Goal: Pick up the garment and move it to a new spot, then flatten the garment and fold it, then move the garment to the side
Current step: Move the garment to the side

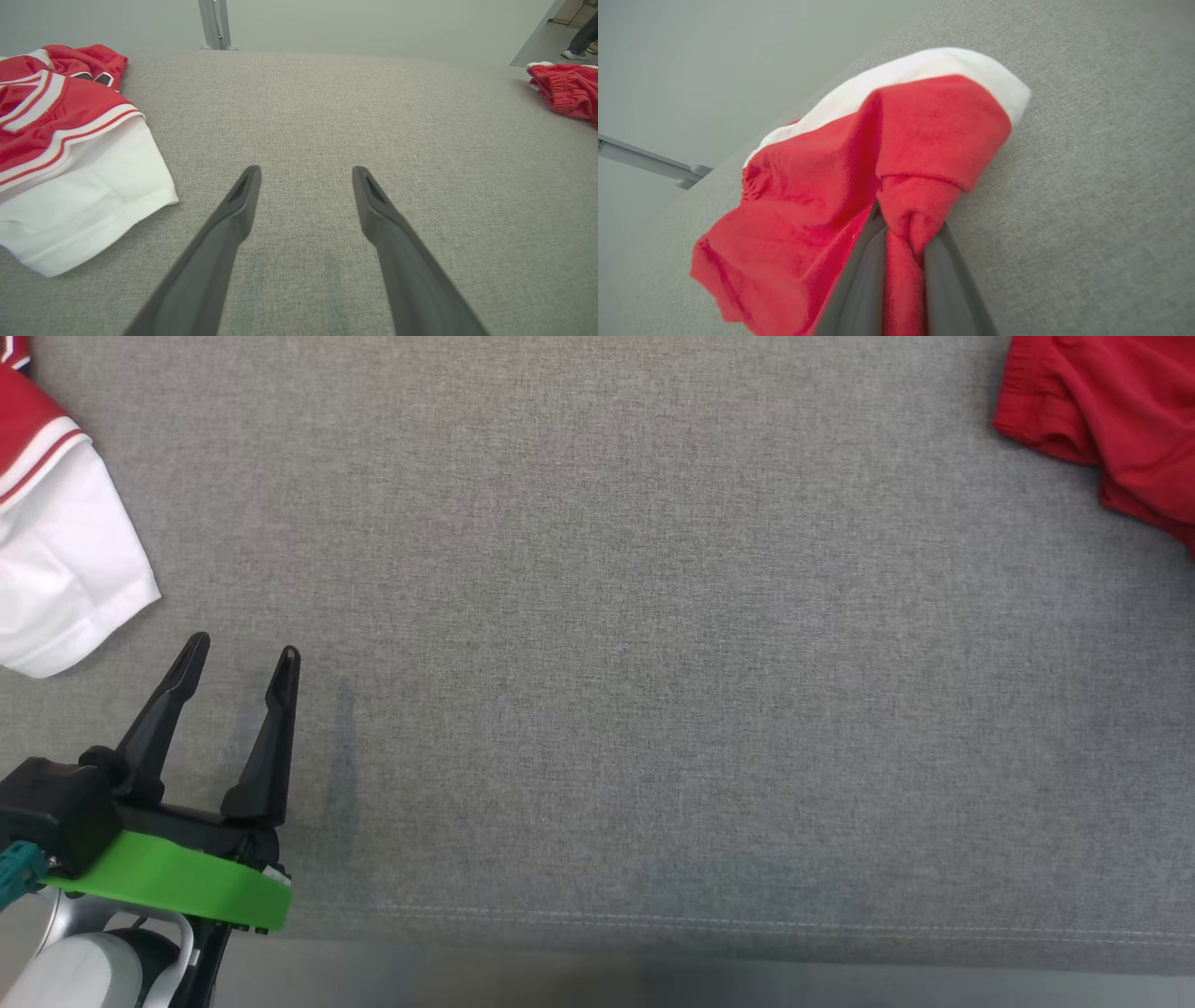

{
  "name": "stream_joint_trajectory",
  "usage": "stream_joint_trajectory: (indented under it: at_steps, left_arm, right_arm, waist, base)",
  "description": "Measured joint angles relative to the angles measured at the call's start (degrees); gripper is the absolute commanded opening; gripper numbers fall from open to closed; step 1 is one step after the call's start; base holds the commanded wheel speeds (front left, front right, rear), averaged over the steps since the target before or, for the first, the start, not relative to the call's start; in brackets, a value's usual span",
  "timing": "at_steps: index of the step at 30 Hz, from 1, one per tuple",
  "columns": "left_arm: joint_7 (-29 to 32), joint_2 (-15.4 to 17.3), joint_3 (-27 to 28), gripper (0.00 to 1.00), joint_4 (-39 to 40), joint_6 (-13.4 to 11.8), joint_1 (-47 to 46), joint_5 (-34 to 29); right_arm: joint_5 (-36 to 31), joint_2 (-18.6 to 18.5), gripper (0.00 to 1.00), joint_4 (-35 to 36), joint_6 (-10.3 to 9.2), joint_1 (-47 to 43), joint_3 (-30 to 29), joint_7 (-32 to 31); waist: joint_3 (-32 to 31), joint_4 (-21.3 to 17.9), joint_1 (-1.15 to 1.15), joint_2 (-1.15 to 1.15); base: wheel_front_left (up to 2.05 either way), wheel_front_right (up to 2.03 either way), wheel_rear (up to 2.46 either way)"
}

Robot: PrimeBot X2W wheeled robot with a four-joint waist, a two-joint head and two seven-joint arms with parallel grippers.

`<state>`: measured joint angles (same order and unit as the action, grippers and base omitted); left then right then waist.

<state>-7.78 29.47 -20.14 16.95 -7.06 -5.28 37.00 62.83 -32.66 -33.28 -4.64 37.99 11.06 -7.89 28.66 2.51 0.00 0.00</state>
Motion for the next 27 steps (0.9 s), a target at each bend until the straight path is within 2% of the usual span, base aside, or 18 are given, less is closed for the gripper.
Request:
stream_joint_trajectory:
  at_steps: [11,12,15,25,27]
  left_arm:
    - [0.2,-0.1,1.0,1.00,-0.3,0.0,0.0,-0.1]
    - [0.3,-0.1,1.0,1.00,-0.3,0.0,0.0,-0.2]
    - [0.7,-0.2,1.2,1.00,-0.2,0.0,0.1,-0.2]
    - [1.2,-0.6,1.0,1.00,0.2,0.0,0.1,-0.4]
    - [1.2,-0.7,1.1,1.00,0.1,0.0,0.2,-0.5]
  right_arm:
    - [-0.5,-0.2,0.00,-3.0,0.55,0.2,0.9,0.3]
    - [-0.5,-0.3,0.18,-3.3,0.54,0.2,0.9,0.3]
    - [-1.0,-1.0,1.00,-4.3,0.51,0.2,1.0,0.3]
    - [-0.9,-0.6,1.00,-6.5,0.62,-0.3,0.5,1.3]
    - [-0.9,-0.3,1.00,-6.8,1.18,-0.9,0.9,1.5]
  waist:
    - [0.3,-1.6,0.00,0.00]
    - [0.2,-1.8,0.00,0.00]
    - [0.1,-2.3,0.00,0.00]
    - [0.0,-3.3,0.00,0.00]
    - [0.0,-3.5,0.00,0.00]
  base:
    - [0.00,0.00,0.00]
    - [0.00,0.00,0.00]
    - [0.00,0.00,0.00]
    - [0.00,0.00,0.00]
    - [0.00,0.00,0.00]
